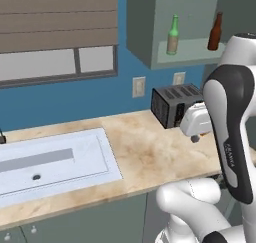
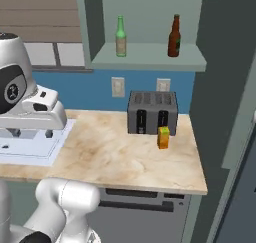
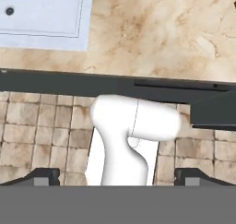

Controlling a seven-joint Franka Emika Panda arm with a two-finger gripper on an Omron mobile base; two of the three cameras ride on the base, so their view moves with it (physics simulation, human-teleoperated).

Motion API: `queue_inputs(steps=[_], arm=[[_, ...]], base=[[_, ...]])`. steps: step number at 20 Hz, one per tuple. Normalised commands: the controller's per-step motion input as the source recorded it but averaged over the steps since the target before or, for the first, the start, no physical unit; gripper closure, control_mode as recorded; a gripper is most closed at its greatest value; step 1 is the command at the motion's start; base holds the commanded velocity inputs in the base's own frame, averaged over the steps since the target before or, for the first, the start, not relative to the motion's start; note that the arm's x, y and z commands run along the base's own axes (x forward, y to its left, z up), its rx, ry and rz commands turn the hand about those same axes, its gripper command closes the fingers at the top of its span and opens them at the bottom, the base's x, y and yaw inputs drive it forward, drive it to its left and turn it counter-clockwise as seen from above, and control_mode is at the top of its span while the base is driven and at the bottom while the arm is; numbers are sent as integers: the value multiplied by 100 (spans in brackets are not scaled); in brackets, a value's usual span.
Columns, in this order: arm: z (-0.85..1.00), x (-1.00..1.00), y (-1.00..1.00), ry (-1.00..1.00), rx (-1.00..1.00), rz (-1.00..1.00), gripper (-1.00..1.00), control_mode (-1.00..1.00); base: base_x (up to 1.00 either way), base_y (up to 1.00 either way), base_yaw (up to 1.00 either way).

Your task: Sort all alcoholic drinks to one cabinet, and non-alcoholic drinks to the other.

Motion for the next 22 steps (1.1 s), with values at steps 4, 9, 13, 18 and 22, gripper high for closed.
queue_inputs(steps=[4, 9, 13, 18, 22], arm=[[0, 0, 0, 0, 0, 0, -100, 100], [0, 0, 0, 0, 0, 0, -100, 100], [0, 0, 0, 0, 0, 0, -100, 100], [0, 0, 0, 0, 0, 0, -100, 100], [0, 25, 0, 0, 0, -23, -100, -100]], base=[[44, -64, 14], [47, -39, 16], [58, -34, 15], [41, -4, 0], [0, 0, 0]])
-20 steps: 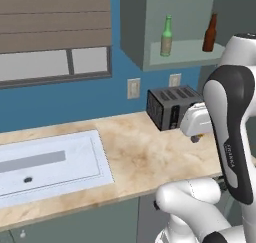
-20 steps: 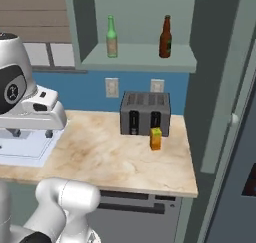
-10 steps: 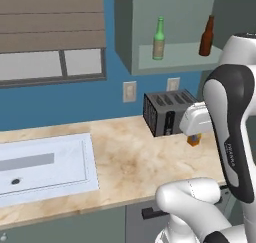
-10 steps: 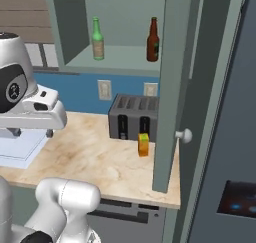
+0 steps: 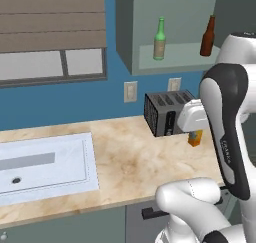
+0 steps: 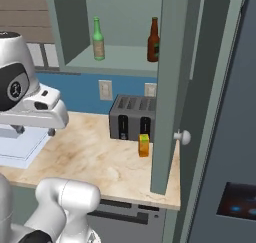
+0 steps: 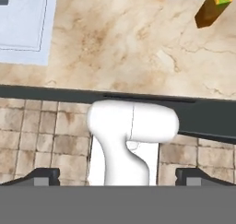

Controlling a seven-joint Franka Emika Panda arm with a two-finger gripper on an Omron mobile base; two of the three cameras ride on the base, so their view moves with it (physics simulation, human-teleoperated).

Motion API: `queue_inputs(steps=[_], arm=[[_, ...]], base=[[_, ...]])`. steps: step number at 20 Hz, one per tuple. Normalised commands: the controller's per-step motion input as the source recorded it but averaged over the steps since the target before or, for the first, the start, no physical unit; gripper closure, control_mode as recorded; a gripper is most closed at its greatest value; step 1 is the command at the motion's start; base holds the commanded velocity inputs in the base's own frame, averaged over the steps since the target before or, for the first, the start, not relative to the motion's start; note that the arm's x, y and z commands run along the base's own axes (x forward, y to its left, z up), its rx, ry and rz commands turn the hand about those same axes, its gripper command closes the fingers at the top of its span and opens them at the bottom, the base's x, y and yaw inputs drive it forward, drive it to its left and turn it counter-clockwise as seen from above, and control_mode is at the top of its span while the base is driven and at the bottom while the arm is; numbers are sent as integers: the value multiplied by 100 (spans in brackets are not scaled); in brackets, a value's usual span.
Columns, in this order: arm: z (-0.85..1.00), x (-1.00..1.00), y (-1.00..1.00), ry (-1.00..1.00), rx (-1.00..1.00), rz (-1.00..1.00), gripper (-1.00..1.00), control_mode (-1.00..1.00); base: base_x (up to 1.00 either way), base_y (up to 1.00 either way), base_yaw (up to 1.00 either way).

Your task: Sort all alcoholic drinks to one cabinet, and non-alcoholic drinks to the other.

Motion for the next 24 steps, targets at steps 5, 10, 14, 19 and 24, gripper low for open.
queue_inputs(steps=[5, 10, 14, 19, 24], arm=[[-1, 29, 0, 0, -4, -57, -100, -100], [-5, 30, 3, -3, -6, -65, -100, -100], [-9, 38, 0, -8, -9, -63, -100, -100], [-14, 49, -9, -11, -17, -51, -100, -100], [-21, 43, -23, -10, -17, -41, -100, -100]], base=[[0, 0, 0], [0, 0, 0], [0, 0, 0], [0, 0, 0], [0, 0, 0]])
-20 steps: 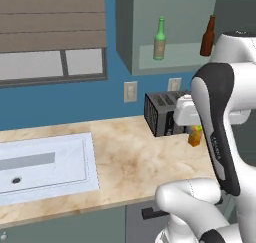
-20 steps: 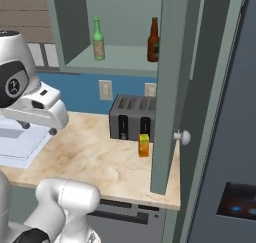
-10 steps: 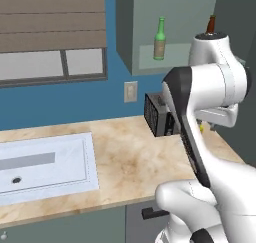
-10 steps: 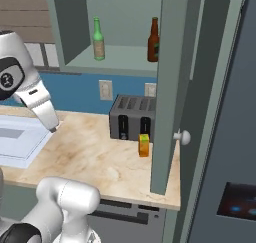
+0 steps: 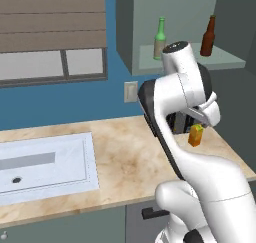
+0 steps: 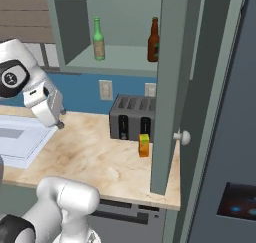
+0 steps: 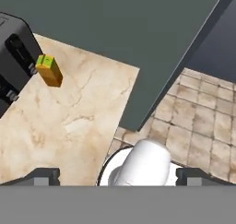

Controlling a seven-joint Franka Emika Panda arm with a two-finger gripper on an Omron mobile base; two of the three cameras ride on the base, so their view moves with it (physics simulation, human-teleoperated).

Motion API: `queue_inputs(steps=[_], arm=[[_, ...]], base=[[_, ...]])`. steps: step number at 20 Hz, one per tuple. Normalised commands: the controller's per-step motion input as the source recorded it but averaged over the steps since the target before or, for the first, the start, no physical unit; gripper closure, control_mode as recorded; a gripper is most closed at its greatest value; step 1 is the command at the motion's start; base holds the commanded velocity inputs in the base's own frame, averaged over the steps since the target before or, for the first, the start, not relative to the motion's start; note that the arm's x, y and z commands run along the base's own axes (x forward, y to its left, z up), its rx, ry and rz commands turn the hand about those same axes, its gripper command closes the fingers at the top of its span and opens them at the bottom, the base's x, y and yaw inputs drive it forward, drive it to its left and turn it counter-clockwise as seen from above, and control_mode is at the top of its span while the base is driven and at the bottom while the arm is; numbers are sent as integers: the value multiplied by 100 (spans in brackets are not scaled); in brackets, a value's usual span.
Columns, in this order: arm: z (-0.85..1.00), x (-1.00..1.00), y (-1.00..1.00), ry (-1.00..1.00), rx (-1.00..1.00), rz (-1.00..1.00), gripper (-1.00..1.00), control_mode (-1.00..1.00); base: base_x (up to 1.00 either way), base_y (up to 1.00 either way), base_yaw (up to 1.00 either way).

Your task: Sort all alcoholic drinks to one cabinet, and non-alcoholic drinks to the other.

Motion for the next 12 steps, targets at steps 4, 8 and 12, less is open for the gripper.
queue_inputs(steps=[4, 8, 12], arm=[[-27, 11, -24, -8, -17, -29, -100, -100], [-37, 0, -20, -12, -17, -9, -100, -100], [-31, 0, -27, -15, -14, 0, -100, -100]], base=[[0, 0, 0], [0, 0, 0], [0, 0, 0]])
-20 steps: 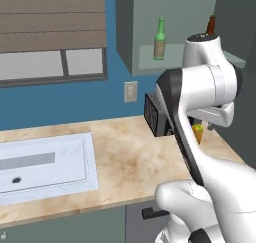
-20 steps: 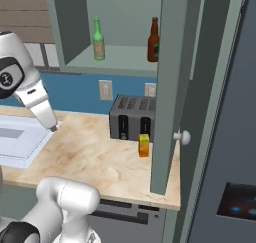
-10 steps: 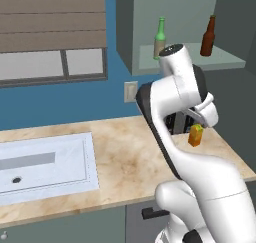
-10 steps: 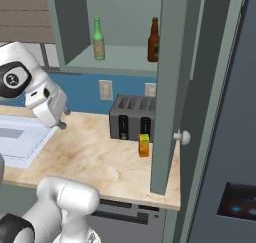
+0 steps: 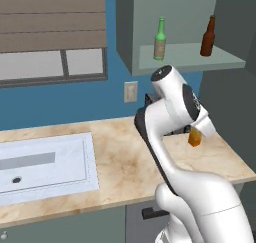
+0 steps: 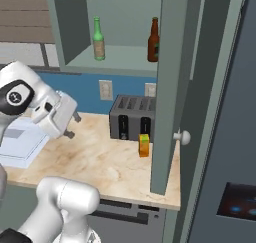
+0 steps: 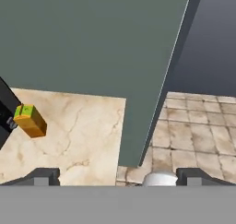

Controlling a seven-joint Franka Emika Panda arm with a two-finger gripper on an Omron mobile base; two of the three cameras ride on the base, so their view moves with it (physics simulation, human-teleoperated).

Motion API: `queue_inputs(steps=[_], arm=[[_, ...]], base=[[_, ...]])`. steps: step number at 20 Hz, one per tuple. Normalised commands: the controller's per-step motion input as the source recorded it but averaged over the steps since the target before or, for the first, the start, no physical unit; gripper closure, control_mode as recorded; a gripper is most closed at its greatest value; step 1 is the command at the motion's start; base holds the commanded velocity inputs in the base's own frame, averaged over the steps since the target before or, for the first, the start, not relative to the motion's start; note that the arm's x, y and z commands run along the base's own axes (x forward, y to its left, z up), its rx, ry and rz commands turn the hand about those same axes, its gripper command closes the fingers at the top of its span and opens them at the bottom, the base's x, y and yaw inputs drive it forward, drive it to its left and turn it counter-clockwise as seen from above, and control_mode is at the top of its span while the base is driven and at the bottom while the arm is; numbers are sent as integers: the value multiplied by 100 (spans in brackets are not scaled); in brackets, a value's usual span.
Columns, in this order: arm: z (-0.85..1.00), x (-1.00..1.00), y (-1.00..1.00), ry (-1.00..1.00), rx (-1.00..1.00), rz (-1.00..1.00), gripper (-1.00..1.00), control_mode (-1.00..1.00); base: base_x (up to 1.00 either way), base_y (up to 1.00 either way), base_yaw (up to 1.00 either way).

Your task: Sort all alcoholic drinks to one cabinet, and non-alcoholic drinks to the other.

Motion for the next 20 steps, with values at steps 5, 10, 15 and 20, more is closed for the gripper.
queue_inputs(steps=[5, 10, 15, 20], arm=[[-21, 2, -25, -10, -14, 0, -100, -100], [-2, 23, -5, 0, -13, -1, -100, -100], [0, 37, 0, 3, -12, -7, -100, -100], [0, 47, 0, 11, -13, -9, -100, -100]], base=[[0, 0, 0], [0, 0, 0], [0, 0, 0], [0, 0, 0]])
